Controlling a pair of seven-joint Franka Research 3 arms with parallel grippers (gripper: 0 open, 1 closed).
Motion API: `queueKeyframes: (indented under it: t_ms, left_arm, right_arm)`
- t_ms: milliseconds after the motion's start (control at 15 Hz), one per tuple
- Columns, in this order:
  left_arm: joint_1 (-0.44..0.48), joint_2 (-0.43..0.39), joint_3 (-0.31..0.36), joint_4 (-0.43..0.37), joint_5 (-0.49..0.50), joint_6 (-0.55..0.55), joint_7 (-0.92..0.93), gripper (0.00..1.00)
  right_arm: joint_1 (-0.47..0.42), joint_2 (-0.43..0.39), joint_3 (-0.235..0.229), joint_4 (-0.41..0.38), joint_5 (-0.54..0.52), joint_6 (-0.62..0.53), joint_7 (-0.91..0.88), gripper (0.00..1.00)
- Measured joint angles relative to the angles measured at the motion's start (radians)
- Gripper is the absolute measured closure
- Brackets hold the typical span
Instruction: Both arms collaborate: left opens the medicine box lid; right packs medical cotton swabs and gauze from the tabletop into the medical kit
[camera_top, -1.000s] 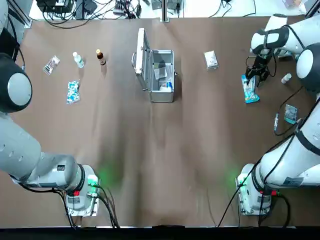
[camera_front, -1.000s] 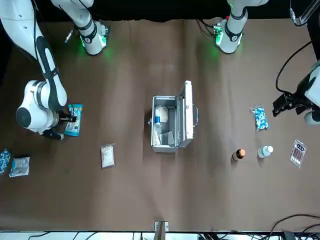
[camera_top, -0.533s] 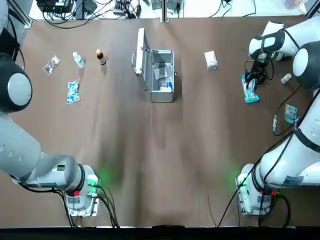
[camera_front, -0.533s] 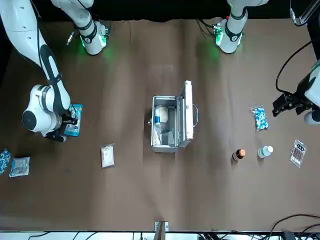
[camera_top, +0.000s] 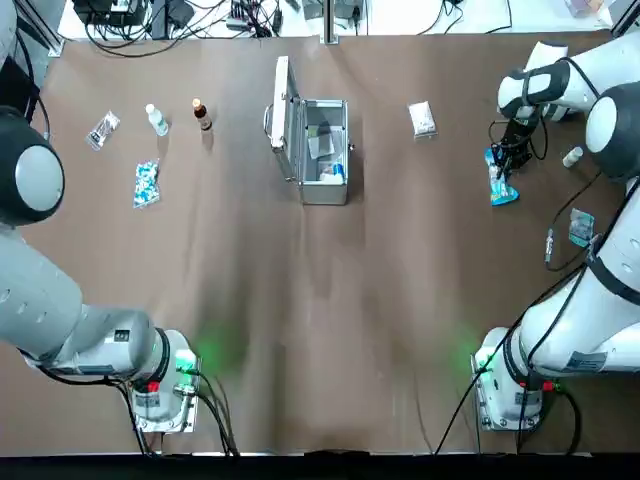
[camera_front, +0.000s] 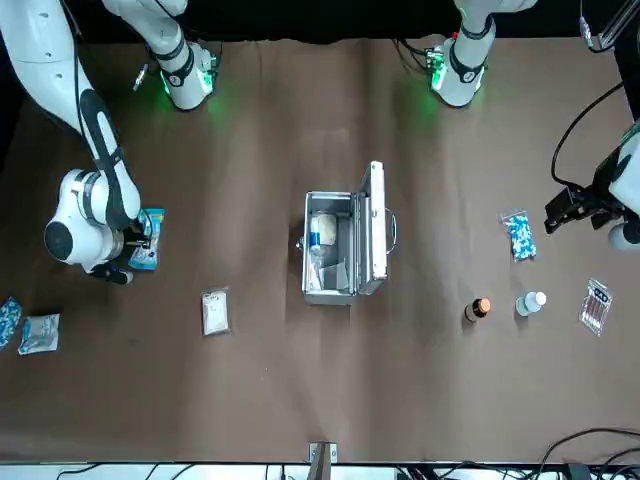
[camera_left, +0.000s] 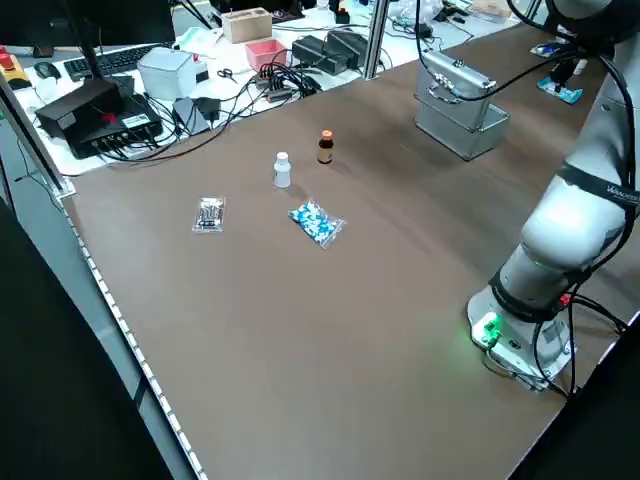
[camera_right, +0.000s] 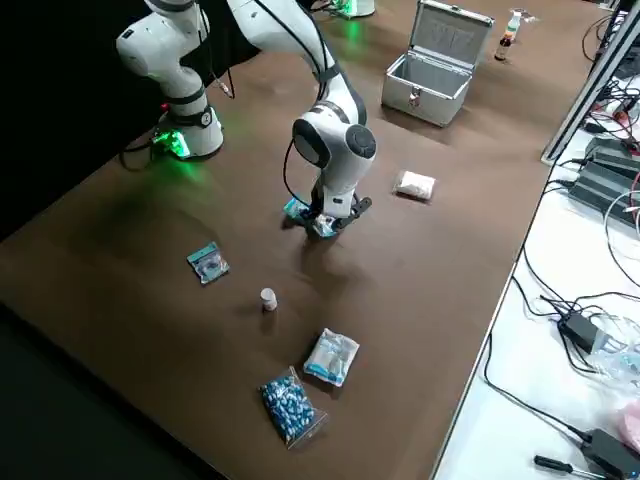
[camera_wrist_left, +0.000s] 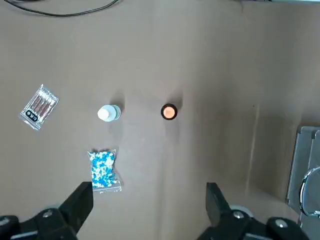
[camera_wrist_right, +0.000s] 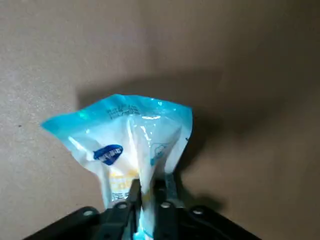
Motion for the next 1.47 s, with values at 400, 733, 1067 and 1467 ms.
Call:
queueKeyframes:
  t_ms: [400, 733, 1067, 1467]
  left_arm:
    - [0.0, 0.0, 0.0, 0.0, 0.0, 0.0, 0.0, 0.0]
    - [0.0, 0.0, 0.0, 0.0, 0.0, 0.0, 0.0, 0.0]
    - [0.0, 0.0, 0.0, 0.0, 0.0, 0.0, 0.0, 0.0]
    - [0.0, 0.0, 0.0, 0.0, 0.0, 0.0, 0.0, 0.0]
  right_arm:
    - [0.056, -0.011, 0.013, 0.088, -0.001, -0.13, 0.06, 0.94]
    - [0.206, -0.037, 0.02, 0.325, 0.001, -0.366, 0.144, 0.94]
    - [0.291, -0.039, 0.03, 0.445, 0.067, -0.412, 0.168, 0.94]
    - [0.372, -0.039, 0.032, 0.541, 0.189, -0.408, 0.241, 0.94]
